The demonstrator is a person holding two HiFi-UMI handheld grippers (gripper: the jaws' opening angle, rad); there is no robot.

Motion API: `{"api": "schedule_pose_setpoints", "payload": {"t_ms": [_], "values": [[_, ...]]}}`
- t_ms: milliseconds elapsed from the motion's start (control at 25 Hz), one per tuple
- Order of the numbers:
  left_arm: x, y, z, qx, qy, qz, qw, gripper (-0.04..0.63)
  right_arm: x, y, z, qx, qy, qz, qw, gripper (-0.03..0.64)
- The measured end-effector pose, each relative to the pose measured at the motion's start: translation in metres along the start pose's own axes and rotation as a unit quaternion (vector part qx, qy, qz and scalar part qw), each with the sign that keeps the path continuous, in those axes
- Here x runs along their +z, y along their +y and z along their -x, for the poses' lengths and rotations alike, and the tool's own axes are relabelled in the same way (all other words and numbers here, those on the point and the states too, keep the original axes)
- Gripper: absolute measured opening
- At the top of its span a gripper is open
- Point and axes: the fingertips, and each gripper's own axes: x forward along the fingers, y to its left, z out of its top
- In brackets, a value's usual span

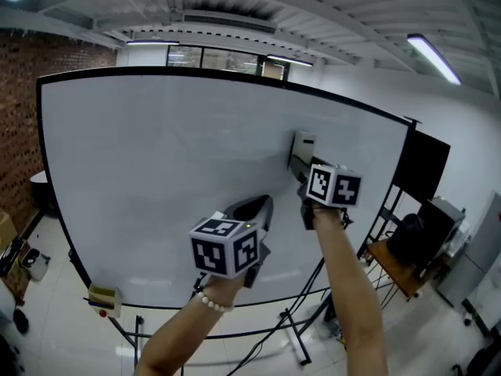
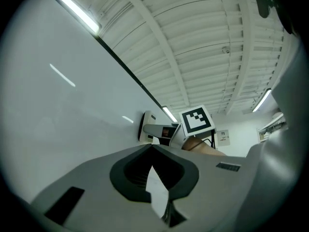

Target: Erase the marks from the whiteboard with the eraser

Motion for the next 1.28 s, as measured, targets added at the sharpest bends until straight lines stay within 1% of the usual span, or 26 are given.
{"api": "schedule_pose_setpoints", "payload": {"t_ms": [360, 480, 640, 800, 920, 1160, 1280], "values": [[0.002, 0.042, 0.116, 0.066, 0.015, 0.018, 0.9975, -0.011, -0.001, 0.079, -0.013, -0.007, 0.008, -0.004, 1.000, 0.252], [0.004, 0.062, 0.147, 0.092, 0.014, 0.034, 0.9950, -0.011, -0.005, 0.102, -0.015, -0.003, 0.010, -0.007, 1.000, 0.252], [0.011, 0.088, 0.184, 0.108, 0.009, 0.051, 0.9928, -0.011, -0.012, 0.147, -0.022, 0.002, 0.020, 0.000, 1.000, 0.252], [0.020, 0.110, 0.214, 0.111, 0.001, 0.052, 0.9925, -0.011, -0.013, 0.187, -0.028, 0.004, 0.016, 0.007, 1.000, 0.252], [0.022, 0.129, 0.232, 0.103, -0.002, 0.060, 0.9928, -0.011, -0.016, 0.219, -0.034, 0.011, 0.013, 0.007, 1.000, 0.252], [0.024, 0.166, 0.268, 0.086, 0.016, 0.066, 0.9940, -0.011, -0.019, 0.287, -0.042, 0.012, 0.006, 0.015, 1.000, 0.252], [0.031, 0.185, 0.284, 0.077, 0.023, 0.065, 0.9946, -0.011, -0.016, 0.314, -0.046, 0.000, 0.004, 0.017, 1.000, 0.252]]}}
